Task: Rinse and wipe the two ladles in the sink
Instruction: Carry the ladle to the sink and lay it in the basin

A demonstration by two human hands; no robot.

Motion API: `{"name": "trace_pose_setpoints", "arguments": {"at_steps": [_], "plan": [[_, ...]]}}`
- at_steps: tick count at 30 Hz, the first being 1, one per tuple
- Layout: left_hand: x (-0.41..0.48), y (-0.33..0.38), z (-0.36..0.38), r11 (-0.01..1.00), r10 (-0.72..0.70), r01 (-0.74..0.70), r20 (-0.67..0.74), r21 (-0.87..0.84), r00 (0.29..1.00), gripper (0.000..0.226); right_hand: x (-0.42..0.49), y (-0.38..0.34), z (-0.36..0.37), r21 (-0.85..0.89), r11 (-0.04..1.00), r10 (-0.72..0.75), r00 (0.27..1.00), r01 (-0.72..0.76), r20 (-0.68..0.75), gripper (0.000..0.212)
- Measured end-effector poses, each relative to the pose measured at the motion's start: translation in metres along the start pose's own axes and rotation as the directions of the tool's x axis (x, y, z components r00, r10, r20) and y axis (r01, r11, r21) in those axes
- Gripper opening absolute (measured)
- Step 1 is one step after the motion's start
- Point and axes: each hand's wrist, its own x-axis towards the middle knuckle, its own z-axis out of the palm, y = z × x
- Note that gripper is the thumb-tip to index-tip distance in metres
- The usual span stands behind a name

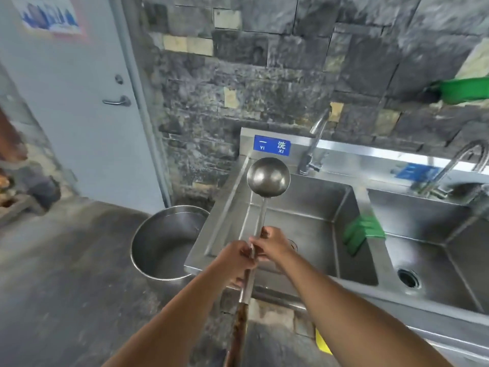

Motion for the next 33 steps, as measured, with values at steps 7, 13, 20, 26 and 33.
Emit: {"name": "trace_pose_setpoints", "arguments": {"at_steps": [7, 13, 20, 26, 33], "plan": [[0.156, 0.023, -0.03, 0.993, -0.109, 0.115, 0.137, -0.036, 0.984, 0.023, 0.144, -0.015, -0.012, -0.009, 0.975, 0.224, 0.975, -0.224, -0.002, 0.012], [0.242, 0.023, -0.02, 0.975, -0.217, 0.222, 0.138, -0.024, 0.966, 0.008, 0.241, 0.016, -0.019, 0.022, 0.927, 0.374, 0.927, -0.374, 0.025, 0.016], [0.32, -0.002, 0.006, 0.927, -0.367, 0.373, 0.111, -0.038, 0.923, 0.017, 0.327, 0.07, -0.016, -0.037, 0.902, 0.431, 0.898, -0.429, 0.088, 0.018], [0.373, -0.022, 0.028, 0.881, -0.453, 0.468, 0.157, -0.073, 0.878, 0.007, 0.377, 0.108, -0.018, 0.035, 0.853, 0.509, 0.845, -0.521, 0.165, 0.017], [0.407, -0.04, 0.035, 0.856, -0.496, 0.512, 0.162, -0.069, 0.853, 0.017, 0.409, 0.136, -0.006, 0.112, 0.817, 0.545, 0.821, -0.566, 0.171, 0.012]]}}
